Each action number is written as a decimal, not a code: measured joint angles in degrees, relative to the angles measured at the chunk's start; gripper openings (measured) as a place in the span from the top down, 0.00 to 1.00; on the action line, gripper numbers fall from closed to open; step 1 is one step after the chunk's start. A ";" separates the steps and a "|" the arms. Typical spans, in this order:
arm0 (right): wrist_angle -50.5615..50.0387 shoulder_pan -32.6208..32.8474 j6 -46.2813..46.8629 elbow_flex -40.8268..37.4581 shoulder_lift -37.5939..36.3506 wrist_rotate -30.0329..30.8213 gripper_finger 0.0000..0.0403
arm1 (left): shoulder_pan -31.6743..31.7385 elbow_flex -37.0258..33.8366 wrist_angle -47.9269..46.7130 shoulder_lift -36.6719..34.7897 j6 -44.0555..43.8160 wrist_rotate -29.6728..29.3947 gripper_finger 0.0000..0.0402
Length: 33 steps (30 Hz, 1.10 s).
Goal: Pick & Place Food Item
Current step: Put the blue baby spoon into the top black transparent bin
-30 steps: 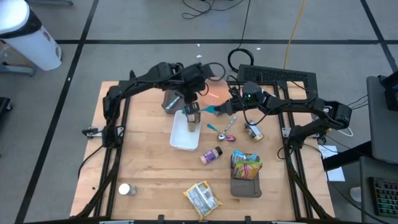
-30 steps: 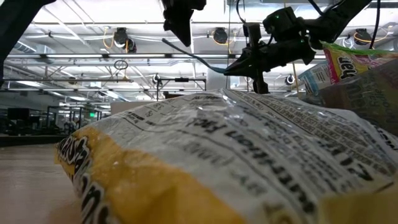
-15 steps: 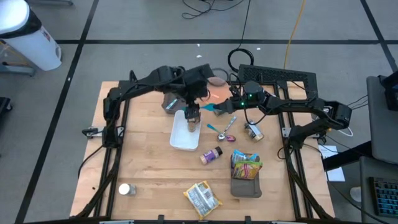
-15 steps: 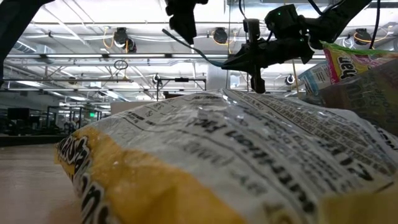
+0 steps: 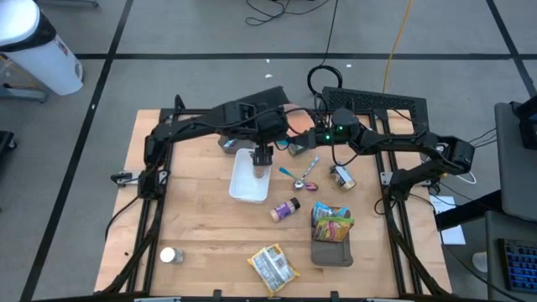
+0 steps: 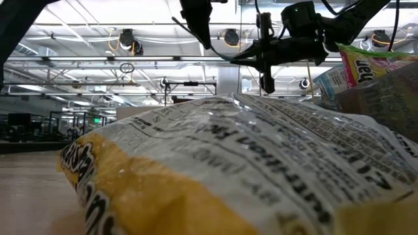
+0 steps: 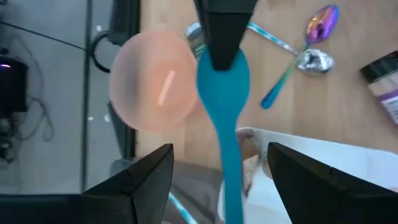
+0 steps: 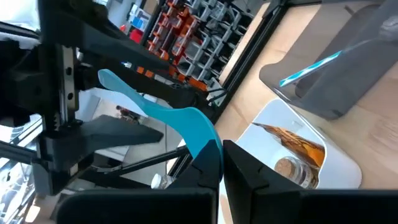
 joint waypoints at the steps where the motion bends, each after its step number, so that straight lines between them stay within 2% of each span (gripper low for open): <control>1: -0.01 0.00 0.01 0.00 0.00 -0.03 1.00 | 0.00 0.03 0.48 0.10 0.22 -0.46 0.33; 10: -0.01 0.02 0.38 0.00 0.00 0.11 1.00 | 0.00 0.00 -0.25 0.81 -0.07 0.10 0.36; 23: -0.49 0.02 0.16 0.00 0.00 0.13 1.00 | 0.05 0.00 -0.18 0.82 -0.24 0.07 0.67; 33: -0.91 0.02 -0.27 0.00 0.00 0.22 1.00 | 0.11 0.01 -0.21 0.82 -0.22 0.18 0.80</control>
